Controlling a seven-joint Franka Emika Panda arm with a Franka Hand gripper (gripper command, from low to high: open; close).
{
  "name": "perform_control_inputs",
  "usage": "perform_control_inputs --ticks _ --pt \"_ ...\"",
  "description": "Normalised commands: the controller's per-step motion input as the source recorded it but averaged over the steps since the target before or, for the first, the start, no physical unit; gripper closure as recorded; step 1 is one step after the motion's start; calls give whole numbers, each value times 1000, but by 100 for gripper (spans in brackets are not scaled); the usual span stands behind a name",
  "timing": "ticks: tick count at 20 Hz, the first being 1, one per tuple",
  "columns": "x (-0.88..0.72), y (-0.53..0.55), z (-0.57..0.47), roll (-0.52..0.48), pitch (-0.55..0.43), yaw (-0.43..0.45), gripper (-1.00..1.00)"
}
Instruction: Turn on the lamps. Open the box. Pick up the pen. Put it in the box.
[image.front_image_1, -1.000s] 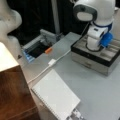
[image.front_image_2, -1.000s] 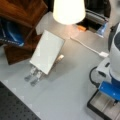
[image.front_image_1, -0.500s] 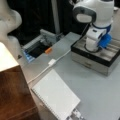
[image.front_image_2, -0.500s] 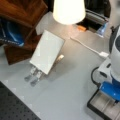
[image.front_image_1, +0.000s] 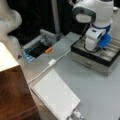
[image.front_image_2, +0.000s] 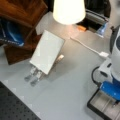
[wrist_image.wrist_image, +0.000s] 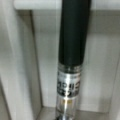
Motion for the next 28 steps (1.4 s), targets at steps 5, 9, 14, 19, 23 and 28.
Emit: perform_control_inputs --ticks 5,9,14,19,23,28 --pt "-150 -155 119 -144 5 -32 -100" --pt "-108 -278 145 -99 18 -22 -100" --pt "-51 -383 73 -47 1 -4 -100" --pt "-45 -502 36 -43 -9 65 -100" --pt "-70 -516 73 2 -26 74 -100" --pt "-94 -469 71 36 -63 38 -100"
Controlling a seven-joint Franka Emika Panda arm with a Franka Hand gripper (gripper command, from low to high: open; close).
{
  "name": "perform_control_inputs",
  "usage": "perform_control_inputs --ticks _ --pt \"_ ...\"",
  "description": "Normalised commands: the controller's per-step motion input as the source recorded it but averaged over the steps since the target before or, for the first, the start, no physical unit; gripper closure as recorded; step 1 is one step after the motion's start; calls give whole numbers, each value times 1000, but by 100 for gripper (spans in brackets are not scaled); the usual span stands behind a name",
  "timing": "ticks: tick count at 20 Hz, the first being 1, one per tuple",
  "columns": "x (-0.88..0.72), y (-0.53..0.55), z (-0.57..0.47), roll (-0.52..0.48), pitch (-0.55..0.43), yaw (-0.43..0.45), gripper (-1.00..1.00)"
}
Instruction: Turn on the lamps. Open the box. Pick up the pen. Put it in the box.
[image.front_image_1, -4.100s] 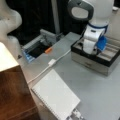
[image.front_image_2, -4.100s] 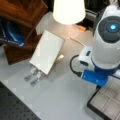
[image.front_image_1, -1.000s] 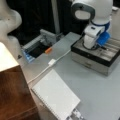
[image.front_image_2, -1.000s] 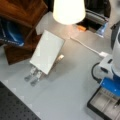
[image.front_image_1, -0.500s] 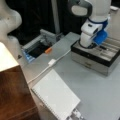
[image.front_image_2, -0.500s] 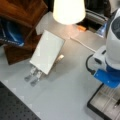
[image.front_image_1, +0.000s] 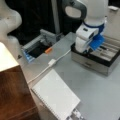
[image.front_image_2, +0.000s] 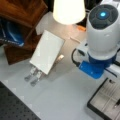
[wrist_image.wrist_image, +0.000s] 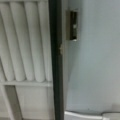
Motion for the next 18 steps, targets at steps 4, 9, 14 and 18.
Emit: perform_control_inputs --ticks 4,9,14,18 --pt "-160 -512 6 28 -112 36 -100" --pt "-265 -523 -48 5 -94 80 -100" --pt "-274 -362 -70 -41 -119 106 -100" --pt "-283 -191 -54 -89 -116 92 -100"
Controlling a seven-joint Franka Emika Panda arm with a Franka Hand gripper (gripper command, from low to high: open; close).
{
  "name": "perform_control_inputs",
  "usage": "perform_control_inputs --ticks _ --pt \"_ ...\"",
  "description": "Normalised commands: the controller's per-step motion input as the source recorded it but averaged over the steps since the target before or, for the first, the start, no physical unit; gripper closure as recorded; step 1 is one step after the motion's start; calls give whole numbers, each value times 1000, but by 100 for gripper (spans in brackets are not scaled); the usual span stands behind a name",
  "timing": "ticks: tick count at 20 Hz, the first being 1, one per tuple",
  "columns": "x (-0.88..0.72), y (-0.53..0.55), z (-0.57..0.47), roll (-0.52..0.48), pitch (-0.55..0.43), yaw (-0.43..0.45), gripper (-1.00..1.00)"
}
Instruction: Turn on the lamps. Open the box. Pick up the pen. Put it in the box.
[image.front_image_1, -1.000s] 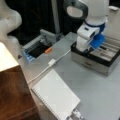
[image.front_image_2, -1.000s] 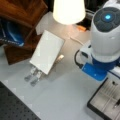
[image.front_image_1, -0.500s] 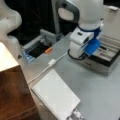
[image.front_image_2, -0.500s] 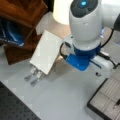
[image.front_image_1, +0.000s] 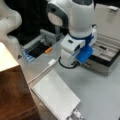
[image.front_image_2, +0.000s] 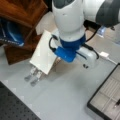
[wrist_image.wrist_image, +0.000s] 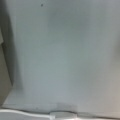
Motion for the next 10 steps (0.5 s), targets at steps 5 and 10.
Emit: perform_control_inputs --ticks 5,10 --pt "-253 -123 -31 -114 -94 118 -100" --pt "-195 -98 -2 -96 -73 78 -100"
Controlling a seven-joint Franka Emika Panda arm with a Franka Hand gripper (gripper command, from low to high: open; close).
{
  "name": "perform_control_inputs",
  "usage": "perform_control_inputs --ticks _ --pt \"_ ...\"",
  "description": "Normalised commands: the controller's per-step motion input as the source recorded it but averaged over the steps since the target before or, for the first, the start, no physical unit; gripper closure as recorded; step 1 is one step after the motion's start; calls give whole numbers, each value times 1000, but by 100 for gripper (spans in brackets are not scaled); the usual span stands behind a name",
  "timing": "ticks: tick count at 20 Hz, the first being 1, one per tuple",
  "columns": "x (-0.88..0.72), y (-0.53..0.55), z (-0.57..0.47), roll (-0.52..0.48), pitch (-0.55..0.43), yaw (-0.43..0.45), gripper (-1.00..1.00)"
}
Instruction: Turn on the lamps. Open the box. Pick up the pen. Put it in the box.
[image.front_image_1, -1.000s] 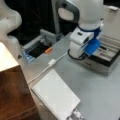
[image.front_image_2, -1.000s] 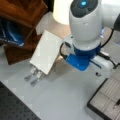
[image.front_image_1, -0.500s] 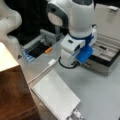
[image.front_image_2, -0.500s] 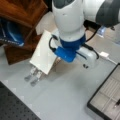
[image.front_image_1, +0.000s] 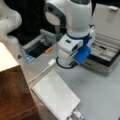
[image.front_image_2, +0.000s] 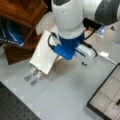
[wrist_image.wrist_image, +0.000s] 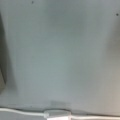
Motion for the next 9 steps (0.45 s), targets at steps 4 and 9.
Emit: perform_control_inputs --ticks 4,9 --pt "-122 -83 53 -64 -67 38 -100" --pt "-40 -89 57 -53 -87 15 -100"
